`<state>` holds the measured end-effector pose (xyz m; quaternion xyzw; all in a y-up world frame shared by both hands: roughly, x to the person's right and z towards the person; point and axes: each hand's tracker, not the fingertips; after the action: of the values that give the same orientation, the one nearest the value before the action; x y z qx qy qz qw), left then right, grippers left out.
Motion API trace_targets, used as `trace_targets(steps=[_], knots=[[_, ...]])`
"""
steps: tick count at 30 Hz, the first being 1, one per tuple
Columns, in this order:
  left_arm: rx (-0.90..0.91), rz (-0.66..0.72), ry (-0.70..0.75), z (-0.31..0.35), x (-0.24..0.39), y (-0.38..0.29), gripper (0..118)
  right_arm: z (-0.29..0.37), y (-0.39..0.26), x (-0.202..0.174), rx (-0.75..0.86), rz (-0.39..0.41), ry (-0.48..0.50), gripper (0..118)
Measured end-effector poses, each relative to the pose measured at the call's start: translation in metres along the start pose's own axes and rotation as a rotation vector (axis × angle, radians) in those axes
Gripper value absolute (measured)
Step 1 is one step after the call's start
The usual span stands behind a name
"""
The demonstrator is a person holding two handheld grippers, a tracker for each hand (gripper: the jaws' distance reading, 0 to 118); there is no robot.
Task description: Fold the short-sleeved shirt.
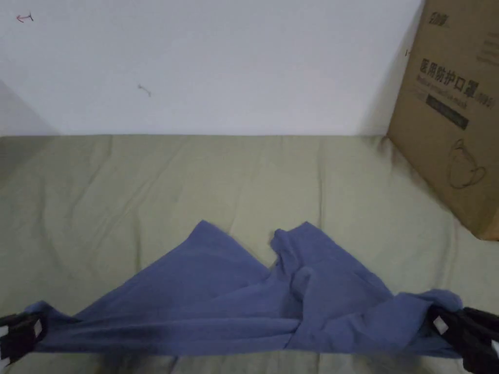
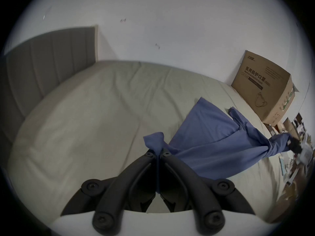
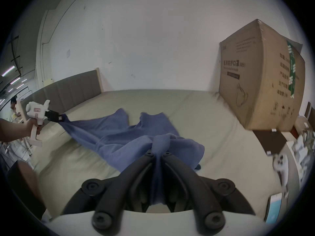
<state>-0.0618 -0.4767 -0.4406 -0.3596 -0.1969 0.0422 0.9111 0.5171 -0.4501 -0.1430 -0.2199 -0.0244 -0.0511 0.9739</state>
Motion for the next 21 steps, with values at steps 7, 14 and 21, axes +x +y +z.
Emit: trace_targets(steps=[7, 14, 21], knots=[[-0.078, 0.005, -0.045, 0.085, -0.023, -0.086, 2, 0.116, -0.069, -0.034, -0.075, 0.039, 0.06, 1], [-0.145, -0.07, -0.02, 0.109, -0.001, -0.134, 53, 0.138, -0.124, -0.046, -0.173, 0.082, -0.023, 36], [0.108, -0.094, 0.006, 0.191, 0.017, -0.14, 117, 0.206, -0.094, -0.078, 0.101, -0.019, -0.245, 113]])
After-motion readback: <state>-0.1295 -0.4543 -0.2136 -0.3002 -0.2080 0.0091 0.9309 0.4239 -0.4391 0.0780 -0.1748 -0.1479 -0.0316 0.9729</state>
